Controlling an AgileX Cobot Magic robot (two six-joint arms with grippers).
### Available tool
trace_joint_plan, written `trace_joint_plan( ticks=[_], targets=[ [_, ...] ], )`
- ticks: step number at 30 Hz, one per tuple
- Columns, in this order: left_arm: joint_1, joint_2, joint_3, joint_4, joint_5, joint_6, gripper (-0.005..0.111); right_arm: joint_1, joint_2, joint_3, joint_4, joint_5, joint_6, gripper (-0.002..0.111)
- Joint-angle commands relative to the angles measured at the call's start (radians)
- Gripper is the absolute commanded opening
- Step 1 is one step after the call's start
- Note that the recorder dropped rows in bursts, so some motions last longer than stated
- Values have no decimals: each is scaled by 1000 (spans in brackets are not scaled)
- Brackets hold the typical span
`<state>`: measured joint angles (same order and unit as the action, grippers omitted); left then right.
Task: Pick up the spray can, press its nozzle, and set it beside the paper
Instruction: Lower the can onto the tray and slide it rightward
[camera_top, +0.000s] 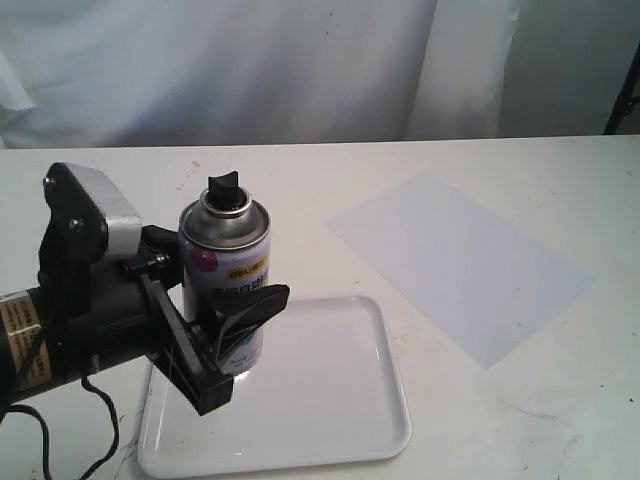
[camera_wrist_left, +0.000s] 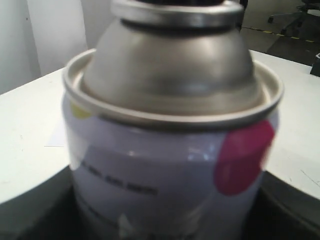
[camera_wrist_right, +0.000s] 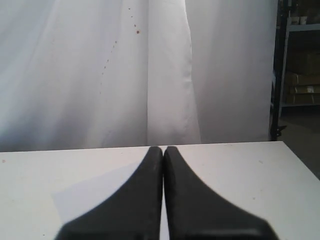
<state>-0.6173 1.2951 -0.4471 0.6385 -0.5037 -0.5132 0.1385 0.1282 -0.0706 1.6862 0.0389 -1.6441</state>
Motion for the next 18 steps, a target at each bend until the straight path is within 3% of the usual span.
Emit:
trace_joint_plan(
  ticks=[1,11,18],
  targets=[
    [2,78,0,-57,-157,98,0,4,-3,6,16,-10,-1,0],
    [2,295,0,-162,-370,313,0,4,3,14,9,44,-44,0],
    [2,380,-1,-176,-466,333,0,4,3,69,-47,96,-101,0]
  ],
)
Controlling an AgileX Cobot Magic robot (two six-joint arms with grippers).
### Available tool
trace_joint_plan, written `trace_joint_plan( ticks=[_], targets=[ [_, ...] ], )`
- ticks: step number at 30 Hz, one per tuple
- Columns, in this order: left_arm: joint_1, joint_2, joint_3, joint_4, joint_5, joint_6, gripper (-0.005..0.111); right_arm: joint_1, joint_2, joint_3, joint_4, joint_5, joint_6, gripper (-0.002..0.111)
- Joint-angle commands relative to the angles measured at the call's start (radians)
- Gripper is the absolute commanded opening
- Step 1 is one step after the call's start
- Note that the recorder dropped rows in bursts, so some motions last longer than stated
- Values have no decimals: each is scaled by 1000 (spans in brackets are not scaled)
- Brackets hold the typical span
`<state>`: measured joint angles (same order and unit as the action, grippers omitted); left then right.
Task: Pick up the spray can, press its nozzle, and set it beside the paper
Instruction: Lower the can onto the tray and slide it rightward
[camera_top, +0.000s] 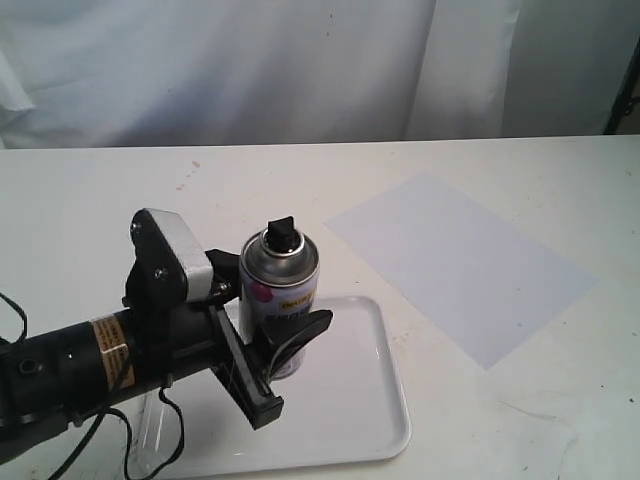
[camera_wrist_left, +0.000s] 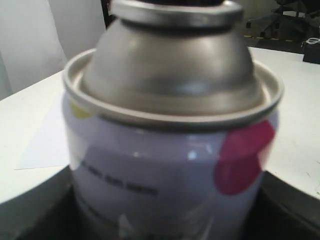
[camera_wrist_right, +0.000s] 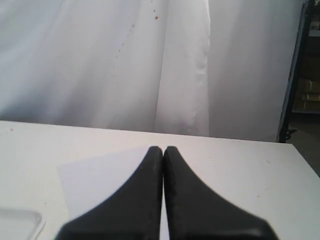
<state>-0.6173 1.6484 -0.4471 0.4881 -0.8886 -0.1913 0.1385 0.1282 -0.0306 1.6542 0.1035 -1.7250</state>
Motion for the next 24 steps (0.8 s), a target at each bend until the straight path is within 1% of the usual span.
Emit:
trace_joint_plan(
  ticks=[1,5,7,9,11,12,15,19,24],
  targets=[
    [2,38,-1,-26,-81,12,0,4,3,31,-15,31,-17,0],
    [2,84,-1,-31,-83,42,0,4,3,31,1,22,12,0],
    [2,113,-1,-59,-91,68,0,4,3,31,1,24,19,0],
    [2,142,-1,-68,-134,68,0,4,3,31,1,26,19,0],
    [2,169,-1,-68,-206,68,0,4,3,31,1,26,19,0],
    [2,185,-1,-84,-251,68,0,4,3,31,1,26,19,0],
    [2,234,-1,-128,-322,70,0,4,3,31,1,26,19,0],
    [2,298,-14,-135,-332,70,0,4,3,31,1,26,22,0],
    [2,358,-76,-131,-332,61,0,4,3,31,1,26,22,0]
  ],
)
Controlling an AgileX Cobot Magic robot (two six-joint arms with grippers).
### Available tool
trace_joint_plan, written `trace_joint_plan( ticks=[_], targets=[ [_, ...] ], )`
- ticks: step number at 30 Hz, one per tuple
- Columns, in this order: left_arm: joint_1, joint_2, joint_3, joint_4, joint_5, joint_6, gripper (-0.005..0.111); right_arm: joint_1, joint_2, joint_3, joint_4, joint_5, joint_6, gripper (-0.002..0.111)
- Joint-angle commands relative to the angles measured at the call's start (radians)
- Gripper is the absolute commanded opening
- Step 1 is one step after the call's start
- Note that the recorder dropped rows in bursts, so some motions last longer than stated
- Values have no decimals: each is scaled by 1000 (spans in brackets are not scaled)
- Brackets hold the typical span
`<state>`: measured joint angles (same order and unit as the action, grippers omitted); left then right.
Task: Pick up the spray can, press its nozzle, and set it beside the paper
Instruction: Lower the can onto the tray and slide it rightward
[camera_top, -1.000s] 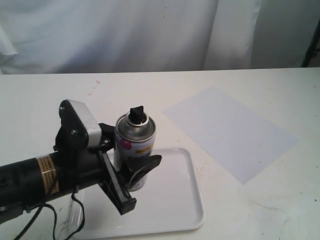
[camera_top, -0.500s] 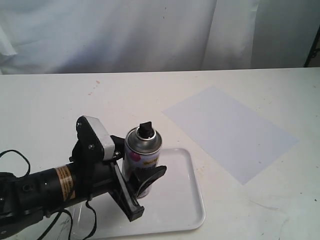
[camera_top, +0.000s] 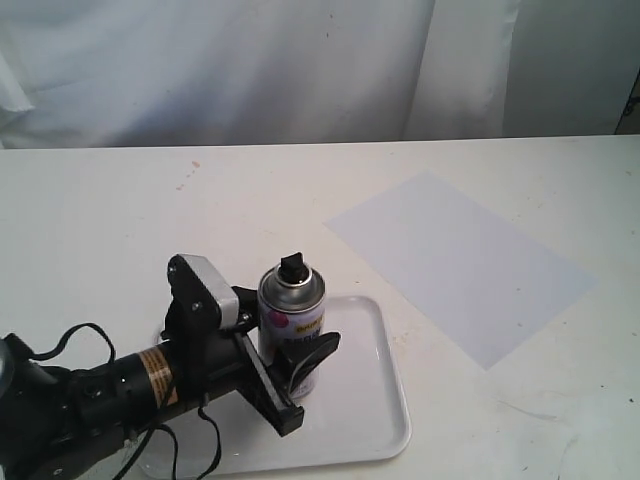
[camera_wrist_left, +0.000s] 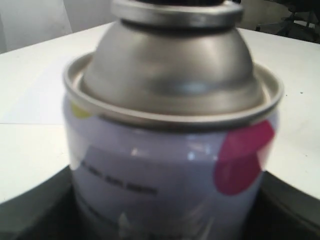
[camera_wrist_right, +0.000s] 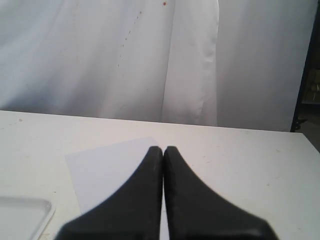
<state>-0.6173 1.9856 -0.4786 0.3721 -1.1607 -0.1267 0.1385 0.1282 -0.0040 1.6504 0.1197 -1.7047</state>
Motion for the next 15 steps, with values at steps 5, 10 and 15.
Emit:
trace_joint_plan(
  ticks=[5,10,15],
  targets=[
    [2,21,-77,-15,-60,-3,0,4,3,4,12,10,4,0],
    [2,21,-79,-15,-60,-1,0,4,3,4,12,10,4,0],
    [2,21,-81,-2,-60,-8,8,4,3,4,12,10,11,0]
  ],
)
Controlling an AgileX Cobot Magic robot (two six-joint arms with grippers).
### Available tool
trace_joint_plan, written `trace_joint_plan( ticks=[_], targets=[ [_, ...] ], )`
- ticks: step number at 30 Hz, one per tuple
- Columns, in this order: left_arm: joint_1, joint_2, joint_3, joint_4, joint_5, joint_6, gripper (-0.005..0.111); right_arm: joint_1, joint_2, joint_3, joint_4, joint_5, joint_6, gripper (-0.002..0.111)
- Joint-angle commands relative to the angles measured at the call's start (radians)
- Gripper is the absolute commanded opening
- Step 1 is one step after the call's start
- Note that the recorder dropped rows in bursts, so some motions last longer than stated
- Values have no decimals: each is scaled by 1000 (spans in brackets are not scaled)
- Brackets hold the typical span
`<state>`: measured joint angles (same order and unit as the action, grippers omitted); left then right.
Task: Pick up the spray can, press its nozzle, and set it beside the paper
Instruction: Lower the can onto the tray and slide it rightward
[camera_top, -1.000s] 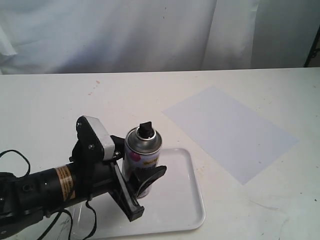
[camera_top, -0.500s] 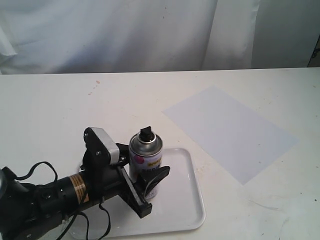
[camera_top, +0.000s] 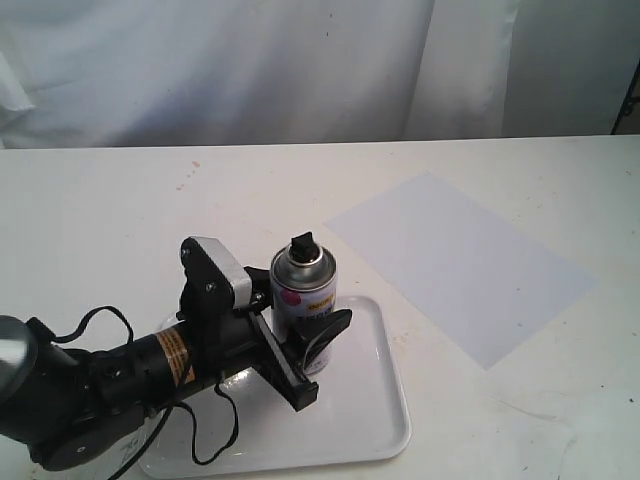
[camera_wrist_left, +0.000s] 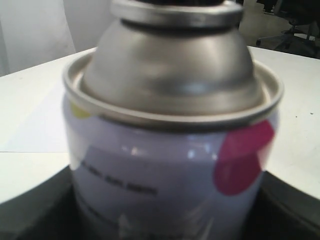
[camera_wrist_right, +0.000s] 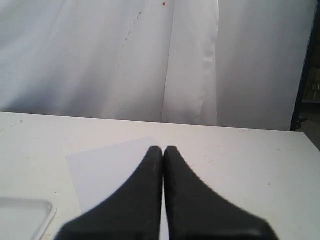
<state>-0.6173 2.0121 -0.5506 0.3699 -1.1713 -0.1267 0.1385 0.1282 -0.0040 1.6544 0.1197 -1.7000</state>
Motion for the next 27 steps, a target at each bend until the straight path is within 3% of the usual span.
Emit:
trace_joint_plan(
  ticks=[1,5,27],
  targets=[
    [2,-6,-13,18,-50,-8,11,4,3,4,8,10,6,0],
    [2,-6,-31,32,-47,-34,22,4,3,4,8,10,6,0],
    [2,5,-49,62,-35,-51,22,4,3,4,8,15,10,0]
  ],
)
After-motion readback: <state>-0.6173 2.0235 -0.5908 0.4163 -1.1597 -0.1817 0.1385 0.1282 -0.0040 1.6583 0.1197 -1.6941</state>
